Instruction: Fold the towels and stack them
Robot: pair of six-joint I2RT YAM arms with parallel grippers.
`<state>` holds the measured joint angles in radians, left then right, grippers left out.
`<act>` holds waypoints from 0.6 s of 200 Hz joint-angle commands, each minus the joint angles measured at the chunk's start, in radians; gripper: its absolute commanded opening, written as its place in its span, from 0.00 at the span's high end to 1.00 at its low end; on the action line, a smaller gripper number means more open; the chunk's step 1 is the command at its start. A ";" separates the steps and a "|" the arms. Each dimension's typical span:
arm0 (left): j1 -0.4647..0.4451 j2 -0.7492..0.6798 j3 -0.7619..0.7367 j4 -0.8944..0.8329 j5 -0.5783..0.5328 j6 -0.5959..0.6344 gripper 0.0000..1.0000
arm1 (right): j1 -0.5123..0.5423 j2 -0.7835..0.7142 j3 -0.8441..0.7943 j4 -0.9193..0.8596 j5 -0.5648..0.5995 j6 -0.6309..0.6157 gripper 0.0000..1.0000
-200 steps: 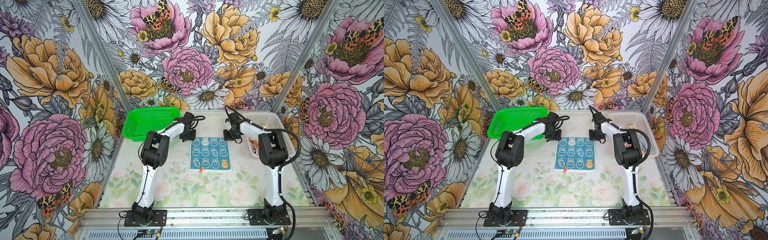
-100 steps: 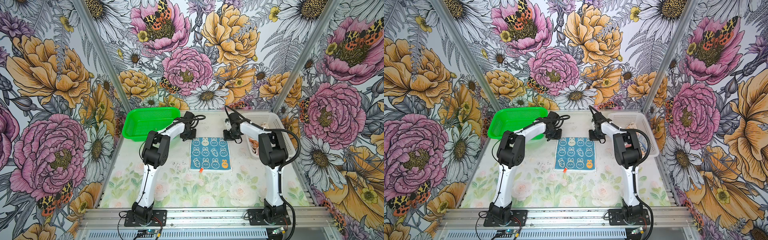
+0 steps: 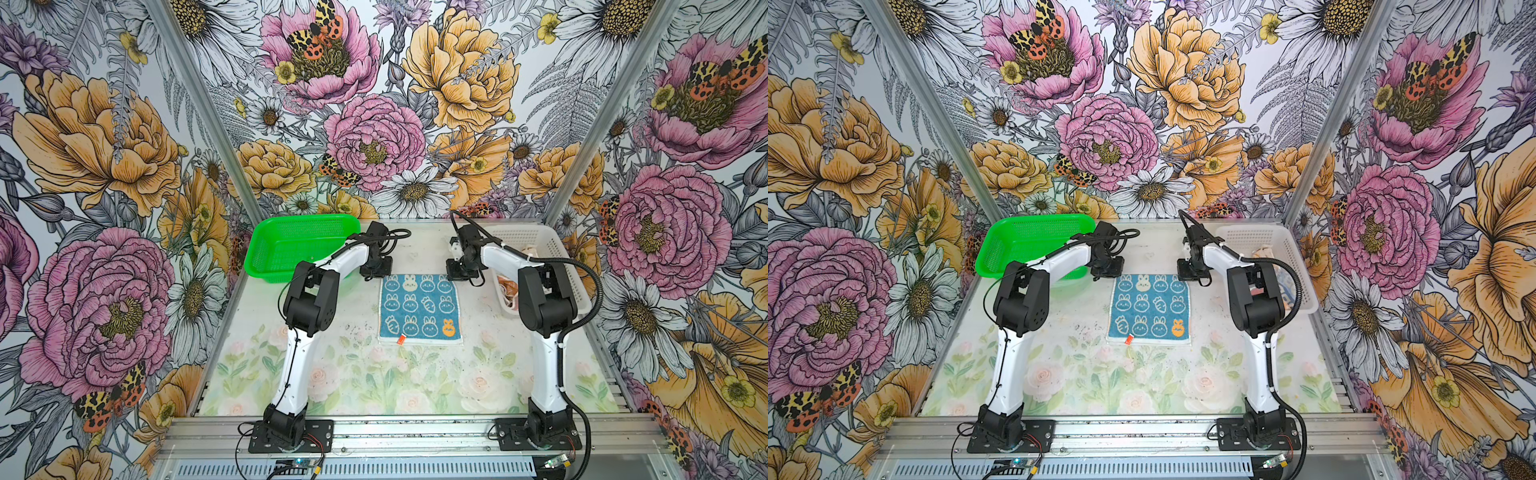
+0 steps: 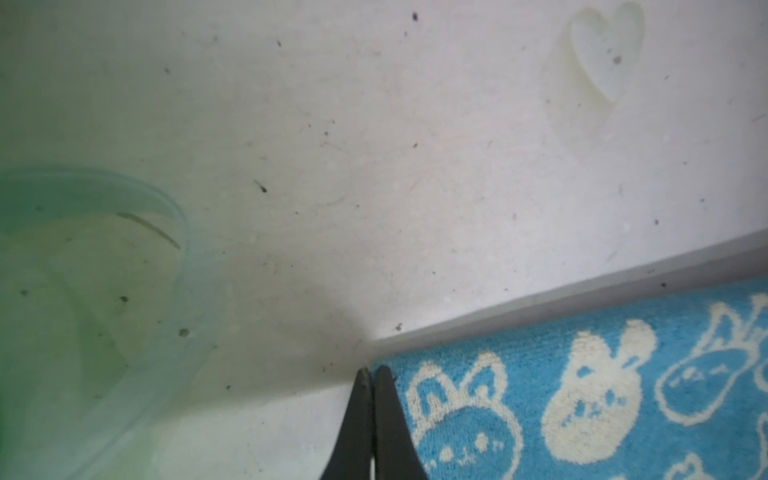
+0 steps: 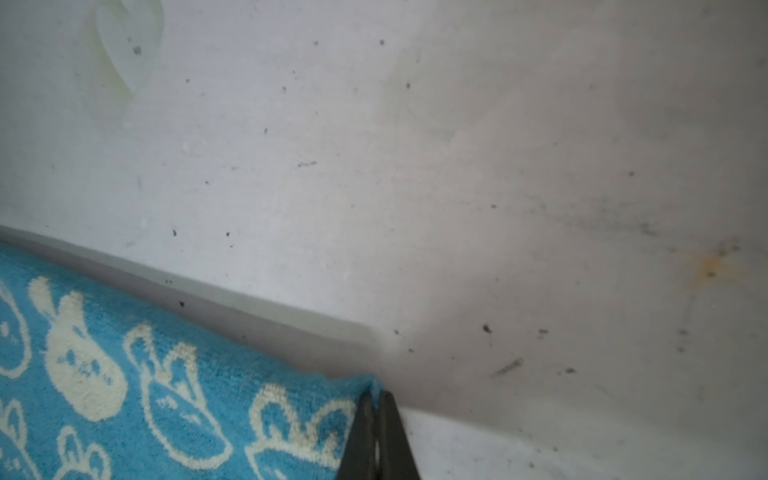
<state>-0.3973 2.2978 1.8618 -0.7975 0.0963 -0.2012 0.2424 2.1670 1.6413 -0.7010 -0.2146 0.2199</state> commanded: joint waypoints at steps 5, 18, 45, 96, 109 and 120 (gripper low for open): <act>0.013 -0.066 0.031 0.002 -0.005 0.034 1.00 | -0.006 -0.078 0.008 -0.004 -0.017 0.018 1.00; 0.012 -0.084 0.028 0.002 -0.009 0.037 1.00 | -0.009 -0.098 -0.002 -0.003 -0.018 0.018 1.00; 0.016 -0.130 0.000 0.003 -0.017 0.041 1.00 | -0.012 -0.143 -0.031 -0.003 -0.034 0.018 1.00; 0.011 -0.234 -0.103 0.019 -0.025 0.044 1.00 | -0.013 -0.249 -0.122 -0.003 -0.062 0.025 1.00; 0.004 -0.266 -0.141 0.031 -0.032 0.037 1.00 | -0.012 -0.278 -0.153 -0.002 -0.061 0.028 1.00; -0.001 -0.297 -0.179 0.042 -0.035 0.025 1.00 | -0.012 -0.305 -0.185 -0.003 -0.061 0.030 1.00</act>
<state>-0.3935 2.0678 1.7504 -0.7845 0.0925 -0.1753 0.2340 1.9366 1.5078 -0.7025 -0.2638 0.2363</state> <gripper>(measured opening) 0.050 0.048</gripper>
